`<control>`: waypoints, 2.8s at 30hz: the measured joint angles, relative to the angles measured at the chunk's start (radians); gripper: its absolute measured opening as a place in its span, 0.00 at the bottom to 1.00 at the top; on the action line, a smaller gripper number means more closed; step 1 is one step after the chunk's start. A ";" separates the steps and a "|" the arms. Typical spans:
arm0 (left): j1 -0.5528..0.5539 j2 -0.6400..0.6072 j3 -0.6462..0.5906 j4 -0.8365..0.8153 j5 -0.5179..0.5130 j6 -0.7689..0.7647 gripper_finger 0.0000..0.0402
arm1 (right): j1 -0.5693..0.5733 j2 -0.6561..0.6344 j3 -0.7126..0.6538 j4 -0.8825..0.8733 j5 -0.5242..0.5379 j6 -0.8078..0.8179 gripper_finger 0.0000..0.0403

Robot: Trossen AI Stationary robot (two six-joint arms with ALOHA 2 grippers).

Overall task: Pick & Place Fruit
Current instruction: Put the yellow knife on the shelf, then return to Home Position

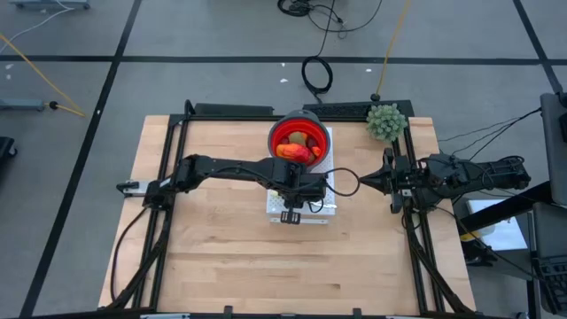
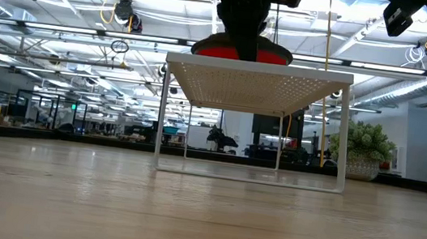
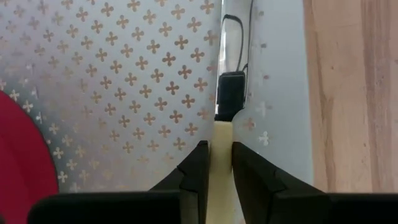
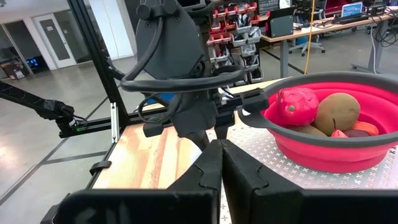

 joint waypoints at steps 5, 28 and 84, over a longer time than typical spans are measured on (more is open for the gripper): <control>0.006 -0.001 0.000 -0.030 -0.001 -0.036 0.16 | 0.000 0.000 0.000 0.000 0.000 0.000 0.00; 0.006 -0.001 0.000 -0.075 0.018 -0.183 0.16 | 0.000 0.000 0.000 0.001 0.001 0.000 0.00; -0.004 -0.259 0.030 -0.054 -0.130 -0.248 0.44 | 0.000 0.000 0.000 0.005 0.004 0.007 0.00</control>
